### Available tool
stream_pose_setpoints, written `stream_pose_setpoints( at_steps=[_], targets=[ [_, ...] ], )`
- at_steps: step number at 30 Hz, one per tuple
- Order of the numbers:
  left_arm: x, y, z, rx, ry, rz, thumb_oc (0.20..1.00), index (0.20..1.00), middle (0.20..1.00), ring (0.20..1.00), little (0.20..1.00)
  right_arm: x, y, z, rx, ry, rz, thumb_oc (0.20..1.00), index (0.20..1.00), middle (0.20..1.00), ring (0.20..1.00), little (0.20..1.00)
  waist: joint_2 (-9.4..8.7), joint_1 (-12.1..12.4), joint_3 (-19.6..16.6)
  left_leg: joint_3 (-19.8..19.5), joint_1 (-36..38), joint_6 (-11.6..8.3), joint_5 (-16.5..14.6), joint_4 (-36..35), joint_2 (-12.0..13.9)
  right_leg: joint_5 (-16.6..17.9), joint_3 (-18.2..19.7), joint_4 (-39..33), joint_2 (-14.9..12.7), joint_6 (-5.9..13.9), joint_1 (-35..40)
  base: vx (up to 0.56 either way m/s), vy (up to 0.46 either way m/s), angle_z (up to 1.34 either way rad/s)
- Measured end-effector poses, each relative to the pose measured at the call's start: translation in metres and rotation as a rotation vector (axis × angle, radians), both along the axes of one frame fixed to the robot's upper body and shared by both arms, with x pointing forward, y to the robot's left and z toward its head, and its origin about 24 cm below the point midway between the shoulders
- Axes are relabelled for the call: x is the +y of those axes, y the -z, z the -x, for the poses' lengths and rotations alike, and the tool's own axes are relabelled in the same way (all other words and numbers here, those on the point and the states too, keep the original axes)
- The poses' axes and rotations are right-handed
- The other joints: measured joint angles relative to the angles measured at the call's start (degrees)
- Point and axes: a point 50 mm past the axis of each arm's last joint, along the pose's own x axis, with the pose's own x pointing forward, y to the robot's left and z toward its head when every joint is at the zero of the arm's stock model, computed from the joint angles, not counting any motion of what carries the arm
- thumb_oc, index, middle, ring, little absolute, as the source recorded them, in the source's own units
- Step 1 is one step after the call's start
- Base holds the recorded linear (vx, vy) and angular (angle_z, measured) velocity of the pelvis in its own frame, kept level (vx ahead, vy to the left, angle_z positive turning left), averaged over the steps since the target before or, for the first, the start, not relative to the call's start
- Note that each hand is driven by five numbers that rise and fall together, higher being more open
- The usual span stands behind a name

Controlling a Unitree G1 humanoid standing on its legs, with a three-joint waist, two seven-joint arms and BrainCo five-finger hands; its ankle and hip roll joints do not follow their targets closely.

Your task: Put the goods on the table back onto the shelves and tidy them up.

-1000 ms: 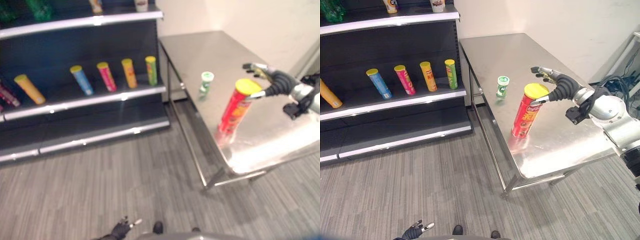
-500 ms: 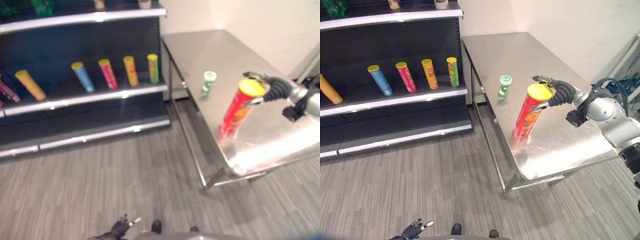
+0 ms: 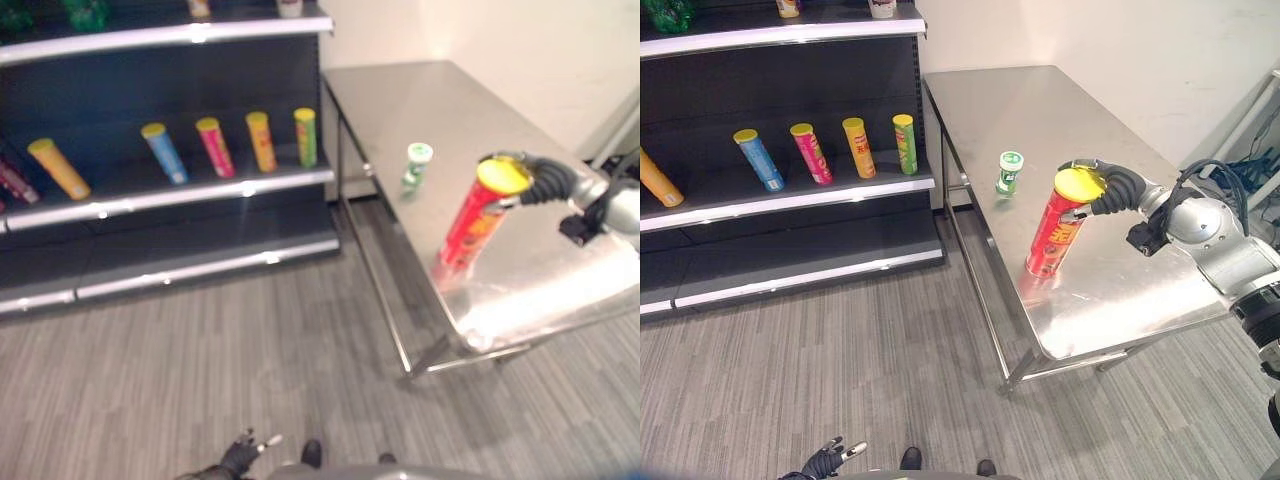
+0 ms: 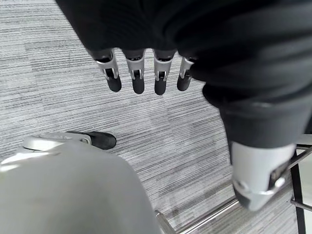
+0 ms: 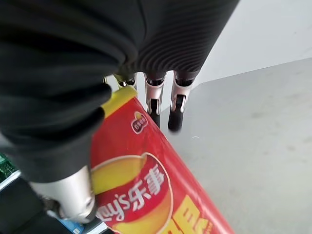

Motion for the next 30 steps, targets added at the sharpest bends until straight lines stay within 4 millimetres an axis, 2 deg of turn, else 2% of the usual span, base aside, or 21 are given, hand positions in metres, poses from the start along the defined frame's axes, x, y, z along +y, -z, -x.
stream_pose_setpoints(
  at_steps=[10, 14, 17, 20, 22, 23, 24, 25, 26, 28, 29, 30],
  targets=[
    [0.002, 0.000, 0.000, -0.001, -0.004, -0.004, 1.000, 1.000, 1.000, 1.000, 1.000, 0.003, -0.002, 0.001, -0.005, -0.016, 0.000, 0.200, 0.200, 0.200, 0.200, 0.200, -0.25, -0.2, -0.1, 0.1, 0.2, -0.03, 0.1, 0.0, 0.0, 0.0, 0.2, 0.0, 0.0, -0.01, -0.1, -0.01, -0.003, 0.00],
    [0.003, -0.001, -0.003, -0.016, -0.013, -0.014, 1.000, 1.000, 1.000, 1.000, 1.000, 0.010, -0.011, 0.024, -0.151, -0.073, -0.137, 0.200, 0.200, 0.200, 0.200, 0.200, 0.37, -0.1, 0.1, -0.8, -0.7, -0.05, 0.1, 0.0, 0.0, -0.1, 1.6, 0.3, 0.2, 0.05, -0.4, -0.09, -0.073, 0.05],
    [0.004, -0.003, -0.006, -0.032, -0.024, -0.017, 1.000, 1.000, 1.000, 1.000, 1.000, 0.011, -0.028, 0.038, -0.262, -0.099, -0.194, 0.200, 0.200, 0.200, 0.200, 0.200, 1.24, -0.5, 0.4, -1.8, -1.7, -0.89, 0.2, 0.0, 0.0, -0.2, 2.3, 0.1, 0.5, -0.06, -1.0, -0.04, -0.146, 0.14],
    [0.000, -0.003, -0.009, -0.061, -0.071, 0.008, 1.000, 1.000, 1.000, 1.000, 1.000, 0.008, -0.040, 0.042, -0.334, -0.089, -0.239, 0.200, 0.200, 0.200, 0.200, 0.200, 2.04, -0.5, 0.5, -4.6, -1.9, -1.35, 1.1, 0.0, 0.1, -0.5, 1.5, 0.1, 1.4, -0.56, 0.0, -0.06, -0.136, 0.43],
    [-0.006, -0.005, -0.016, -0.090, -0.080, 0.033, 1.000, 1.000, 1.000, 1.000, 1.000, 0.012, -0.046, 0.044, -0.368, -0.104, -0.241, 0.200, 0.200, 0.200, 0.200, 0.200, 2.79, 0.4, 1.4, -7.1, -2.1, -2.39, 2.2, 0.1, -0.1, -1.1, -1.0, 0.1, 2.1, -1.16, 1.3, -0.09, -0.033, 0.74],
    [-0.009, -0.005, -0.020, -0.105, -0.077, 0.039, 1.000, 1.000, 1.000, 1.000, 1.000, 0.014, -0.047, 0.045, -0.376, -0.113, -0.243, 0.200, 0.200, 0.200, 0.200, 0.200, 2.74, 0.1, 1.7, -8.0, -2.2, -3.18, 1.9, 0.0, 0.1, -1.2, -1.9, 0.1, 2.1, -1.35, 1.4, -0.07, 0.059, 0.77],
    [-0.012, -0.006, -0.024, -0.113, -0.075, 0.047, 1.000, 1.000, 1.000, 1.000, 1.000, 0.019, -0.050, 0.048, -0.388, -0.138, -0.240, 0.200, 0.200, 0.200, 0.200, 0.200, 3.24, 0.9, 2.7, -8.1, -2.7, -3.53, 1.4, 0.0, 0.8, -1.2, -3.6, 0.1, 2.4, -1.63, 1.8, -0.04, 0.091, 0.71],
    [-0.011, -0.005, -0.021, -0.102, -0.078, 0.047, 1.000, 1.000, 1.000, 1.000, 1.000, 0.023, -0.052, 0.050, -0.395, -0.158, -0.238, 0.200, 0.200, 0.200, 0.200, 0.200, 3.62, 1.5, 3.3, -6.5, -3.6, -3.11, 0.5, 0.2, 1.3, -1.2, -5.1, 0.1, 2.5, -1.91, 1.8, -0.04, 0.150, 0.84],
    [-0.010, -0.006, -0.025, -0.110, -0.075, 0.044, 1.000, 1.000, 1.000, 1.000, 1.000, 0.027, -0.053, 0.051, -0.402, -0.179, -0.233, 0.200, 0.200, 0.200, 0.200, 0.200, 2.47, 1.2, 4.3, -4.0, -4.7, -4.04, -1.0, 1.3, 2.2, -1.2, -7.4, 0.1, 1.5, -2.74, 1.6, -0.02, 0.176, 0.81],
    [0.000, -0.007, -0.023, -0.100, -0.079, 0.020, 1.000, 1.000, 1.000, 1.000, 1.000, 0.035, -0.057, 0.054, -0.417, -0.215, -0.214, 0.200, 0.200, 0.200, 0.200, 0.200, 0.55, 1.5, 5.4, -1.5, -6.3, -5.10, -0.8, 4.5, 3.6, -1.1, -9.7, 0.1, -1.1, -3.50, 1.5, -0.03, 0.196, 0.62],
    [0.002, -0.007, -0.022, -0.096, -0.080, 0.013, 1.000, 1.000, 1.000, 1.000, 1.000, 0.038, -0.060, 0.053, -0.425, -0.229, -0.205, 0.200, 0.200, 0.200, 0.200, 0.200, 0.15, 1.5, 5.7, -1.4, -6.4, -5.60, -0.6, 5.0, 4.9, -1.1, -10.1, 0.1, -1.7, -3.48, 1.6, 0.01, 0.323, 0.36],
    [0.004, -0.007, -0.021, -0.092, -0.080, 0.008, 1.000, 1.000, 1.000, 1.000, 1.000, 0.041, -0.063, 0.053, -0.433, -0.241, -0.200, 0.200, 0.200, 0.200, 0.200, 0.200, 0.16, 1.4, 5.7, -1.2, -6.2, -6.72, 0.0, 5.3, 7.6, -1.1, -10.6, 0.1, -2.1, -3.35, 1.6, 0.06, 0.374, 0.27]
  ],
)
